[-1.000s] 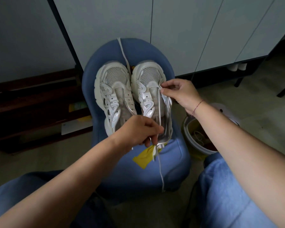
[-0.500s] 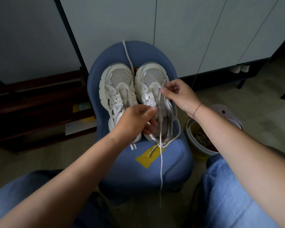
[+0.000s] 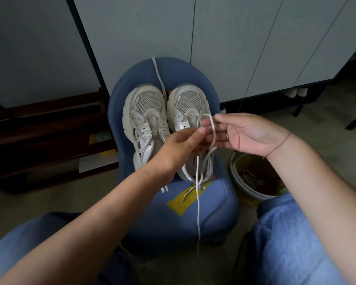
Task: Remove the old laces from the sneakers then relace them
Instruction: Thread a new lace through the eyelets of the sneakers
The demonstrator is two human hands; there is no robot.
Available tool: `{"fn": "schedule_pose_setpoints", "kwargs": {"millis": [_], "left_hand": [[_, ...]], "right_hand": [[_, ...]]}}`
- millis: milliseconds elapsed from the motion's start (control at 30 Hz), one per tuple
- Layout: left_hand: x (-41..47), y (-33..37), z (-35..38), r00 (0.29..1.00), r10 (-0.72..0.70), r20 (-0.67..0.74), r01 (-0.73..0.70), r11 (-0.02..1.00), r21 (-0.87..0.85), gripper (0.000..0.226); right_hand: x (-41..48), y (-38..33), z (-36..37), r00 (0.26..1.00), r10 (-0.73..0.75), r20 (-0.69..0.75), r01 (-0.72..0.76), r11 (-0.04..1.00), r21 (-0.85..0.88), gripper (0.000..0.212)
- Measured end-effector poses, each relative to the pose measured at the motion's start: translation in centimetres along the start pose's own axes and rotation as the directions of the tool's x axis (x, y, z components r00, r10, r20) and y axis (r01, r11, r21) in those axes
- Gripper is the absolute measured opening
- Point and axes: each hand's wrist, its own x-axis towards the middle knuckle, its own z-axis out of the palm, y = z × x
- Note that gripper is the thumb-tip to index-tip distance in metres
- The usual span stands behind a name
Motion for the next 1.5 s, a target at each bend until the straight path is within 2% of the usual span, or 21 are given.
{"fn": "schedule_pose_setpoints", "kwargs": {"millis": [67, 167, 300, 433, 500, 600, 667, 800, 867, 933, 1033, 1133, 1200, 1233, 1300, 1400, 1467, 1500], "left_hand": [[-0.2, 0.2, 0.3, 0.997, -0.030, 0.065, 0.035, 0.997, -0.076, 0.036], [-0.3, 0.0, 0.0, 0.990, -0.080, 0.120, 0.096, 0.986, -0.135, 0.051], [-0.2, -0.1, -0.5, 0.987, -0.106, 0.120, 0.121, 0.984, -0.132, 0.033], [-0.3, 0.0, -0.9, 0.987, -0.095, 0.130, 0.107, 0.990, -0.088, 0.020], [-0.5, 0.2, -1.0, 0.982, -0.103, 0.156, 0.114, 0.992, -0.059, 0.021], [-0.7, 0.5, -1.2, 0.970, -0.145, 0.195, 0.153, 0.988, -0.027, 0.017], [-0.9, 0.5, -1.4, 0.960, -0.169, 0.223, 0.179, 0.984, -0.025, 0.014], [-1.4, 0.8, -1.4, 0.957, -0.163, 0.240, 0.164, 0.986, 0.016, 0.009], [-1.6, 1.1, -1.4, 0.958, -0.142, 0.250, 0.137, 0.990, 0.038, 0.010], [-2.0, 1.3, -1.5, 0.958, -0.128, 0.258, 0.115, 0.991, 0.065, 0.013], [-2.3, 1.5, -1.6, 0.949, -0.158, 0.274, 0.119, 0.981, 0.153, 0.015], [-2.4, 1.5, -1.8, 0.916, -0.231, 0.328, 0.164, 0.962, 0.219, 0.009], [-2.5, 1.7, -1.9, 0.896, -0.248, 0.367, 0.179, 0.961, 0.211, 0.027], [-2.6, 2.0, -2.0, 0.891, -0.239, 0.386, 0.179, 0.967, 0.184, 0.034], [-2.8, 2.6, -2.2, 0.897, -0.167, 0.409, 0.155, 0.986, 0.062, 0.033], [-2.7, 3.6, -2.9, 0.946, -0.095, 0.311, 0.127, 0.988, -0.084, 0.028], [-2.3, 3.7, -3.4, 0.975, -0.117, 0.190, 0.128, 0.991, -0.048, 0.023], [-2.2, 3.7, -3.6, 0.982, -0.129, 0.141, 0.132, 0.991, -0.012, 0.022]], "right_hand": [[-0.5, -0.3, 0.5, 0.997, -0.036, 0.064, 0.032, 0.998, 0.059, 0.030], [-0.3, 0.2, 1.2, 0.996, -0.089, 0.021, 0.089, 0.995, 0.034, 0.023], [0.1, 0.1, 1.1, 0.985, -0.162, -0.066, 0.161, 0.987, -0.028, 0.018], [0.5, 0.2, 0.6, 0.969, -0.151, -0.194, 0.137, 0.987, -0.080, 0.016], [0.7, 0.2, 0.7, 0.957, -0.129, -0.260, 0.129, 0.991, -0.019, 0.013], [0.9, -0.1, 0.4, 0.935, -0.054, -0.350, 0.121, 0.977, 0.173, 0.013], [0.9, -0.1, 0.4, 0.928, -0.005, -0.372, 0.086, 0.976, 0.201, 0.016], [0.7, 0.1, 0.4, 0.940, 0.125, -0.316, -0.063, 0.978, 0.199, 0.013], [0.5, 0.0, 0.2, 0.944, 0.158, -0.291, -0.091, 0.968, 0.233, 0.009], [0.4, 0.0, -0.1, 0.945, 0.177, -0.276, -0.106, 0.962, 0.253, 0.013], [0.2, -0.1, 0.0, 0.952, 0.205, -0.229, -0.129, 0.943, 0.308, 0.010], [-0.1, -0.3, 0.4, 0.975, 0.173, -0.136, -0.134, 0.957, 0.256, 0.016], [-0.4, -0.5, 0.8, 0.991, 0.126, -0.051, -0.113, 0.972, 0.204, 0.020], [-0.6, -0.6, 1.1, 0.995, 0.100, -0.018, -0.095, 0.975, 0.200, 0.020], [-0.6, -0.7, 1.3, 0.999, 0.045, -0.003, -0.043, 0.974, 0.220, 0.017], [-0.2, -0.6, 1.0, 0.997, 0.022, -0.071, 0.000, 0.955, 0.296, 0.019], [-0.1, -0.5, 0.4, 0.990, 0.052, -0.131, -0.006, 0.945, 0.328, 0.023], [-0.1, -0.4, 0.2, 0.983, 0.063, -0.171, -0.012, 0.960, 0.281, 0.024]]}}
